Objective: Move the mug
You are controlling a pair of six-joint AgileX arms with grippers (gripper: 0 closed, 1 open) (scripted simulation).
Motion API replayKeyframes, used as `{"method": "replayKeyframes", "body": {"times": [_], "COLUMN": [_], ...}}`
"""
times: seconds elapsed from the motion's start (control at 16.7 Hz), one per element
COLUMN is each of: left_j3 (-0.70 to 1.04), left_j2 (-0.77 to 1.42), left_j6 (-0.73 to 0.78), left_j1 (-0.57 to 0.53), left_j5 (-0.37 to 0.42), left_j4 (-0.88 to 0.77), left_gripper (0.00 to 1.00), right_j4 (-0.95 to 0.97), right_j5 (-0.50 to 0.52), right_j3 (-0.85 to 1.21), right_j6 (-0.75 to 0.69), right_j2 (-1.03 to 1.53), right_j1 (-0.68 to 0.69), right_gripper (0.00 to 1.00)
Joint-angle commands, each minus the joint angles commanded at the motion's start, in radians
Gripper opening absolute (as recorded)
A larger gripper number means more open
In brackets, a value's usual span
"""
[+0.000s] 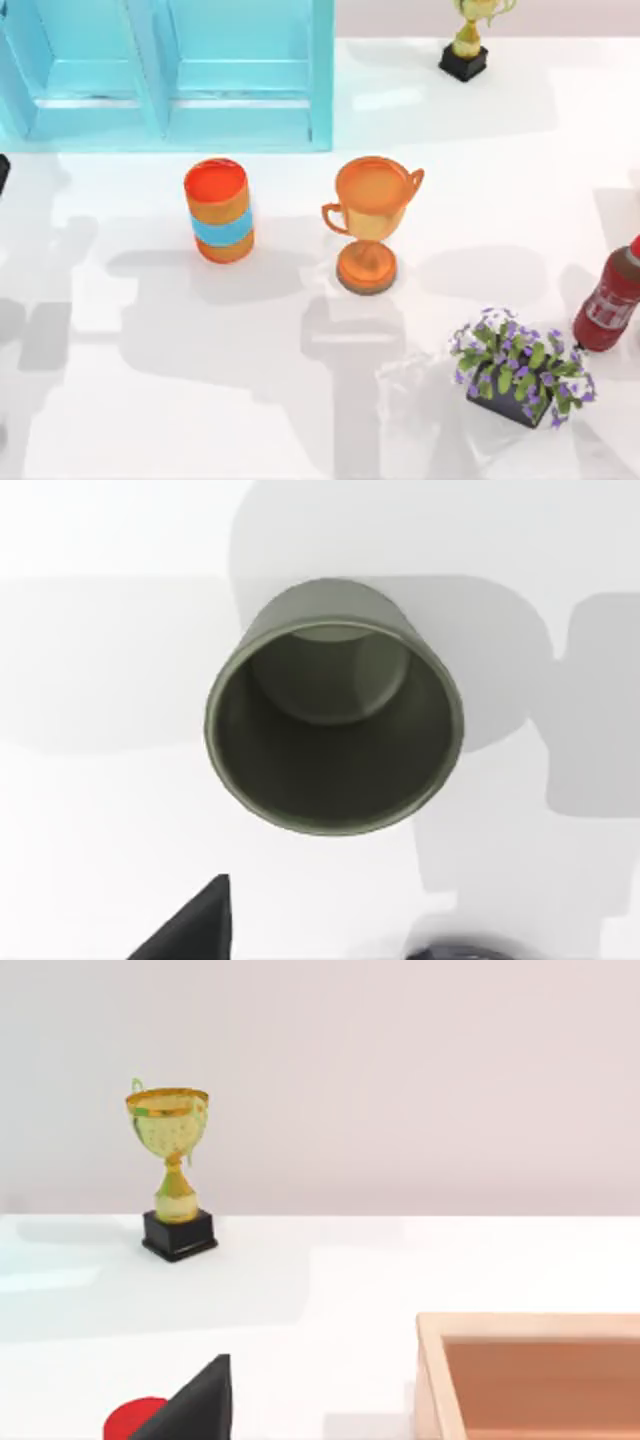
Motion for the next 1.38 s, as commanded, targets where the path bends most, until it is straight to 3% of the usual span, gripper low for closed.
{"method": "replayKeyframes", "body": {"times": [0.48,0.84,1.38], "left_j3": [-0.236,-0.263,-0.263], "left_j2": [0.088,0.1,0.1], "left_j6": [0.006,0.007,0.007], "left_j1": [0.006,0.007,0.007], "left_j5": [0.0,0.0,0.0], "left_j4": [0.333,0.364,0.364], "left_gripper": [1.0,1.0,0.32], "right_j4": [0.0,0.0,0.0], "right_j5": [0.0,0.0,0.0], "right_j3": [0.0,0.0,0.0], "right_j6": [0.0,0.0,0.0], "right_j2": [0.0,0.0,0.0], "right_j1": [0.0,0.0,0.0], "right_gripper": [1.0,1.0,1.0]}}
